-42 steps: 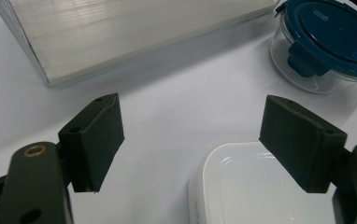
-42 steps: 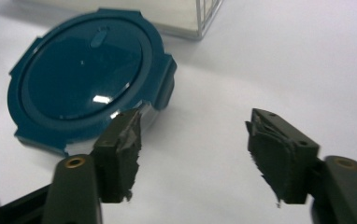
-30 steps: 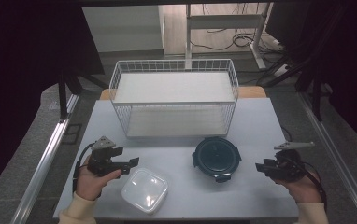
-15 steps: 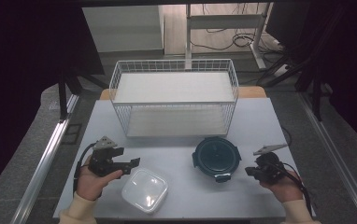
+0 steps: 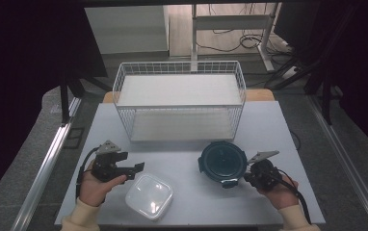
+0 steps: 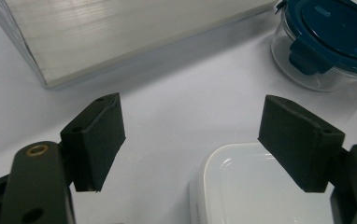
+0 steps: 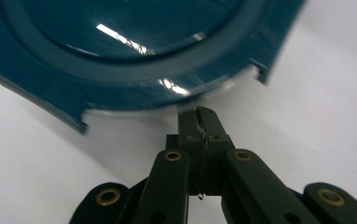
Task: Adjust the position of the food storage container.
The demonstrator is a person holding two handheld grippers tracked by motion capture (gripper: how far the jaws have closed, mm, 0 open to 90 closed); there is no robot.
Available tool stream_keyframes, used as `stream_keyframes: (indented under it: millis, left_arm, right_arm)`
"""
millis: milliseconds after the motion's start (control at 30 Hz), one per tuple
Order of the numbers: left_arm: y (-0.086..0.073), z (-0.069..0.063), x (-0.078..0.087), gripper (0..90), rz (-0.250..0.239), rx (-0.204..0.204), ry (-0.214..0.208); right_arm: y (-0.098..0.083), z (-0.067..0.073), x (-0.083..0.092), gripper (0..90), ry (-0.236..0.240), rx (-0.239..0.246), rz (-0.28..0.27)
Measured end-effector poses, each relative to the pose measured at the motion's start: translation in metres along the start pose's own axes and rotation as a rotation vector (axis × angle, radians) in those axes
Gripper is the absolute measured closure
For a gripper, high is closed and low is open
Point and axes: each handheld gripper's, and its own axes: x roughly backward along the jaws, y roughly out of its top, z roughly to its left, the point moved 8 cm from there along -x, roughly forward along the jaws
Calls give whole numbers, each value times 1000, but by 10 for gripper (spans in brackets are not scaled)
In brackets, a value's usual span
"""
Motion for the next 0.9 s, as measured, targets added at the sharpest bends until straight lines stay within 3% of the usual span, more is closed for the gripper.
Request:
stream_keyframes:
  millis: [367, 900]
  left_arm:
    - [0, 1, 0, 221, 1, -2, 6]
    - [5, 1, -1, 225, -7, -12, 3]
  right_arm:
    - [-2, 4, -5, 896, -16, 21, 24]
    - [6, 20, -7, 896, 7, 43, -14]
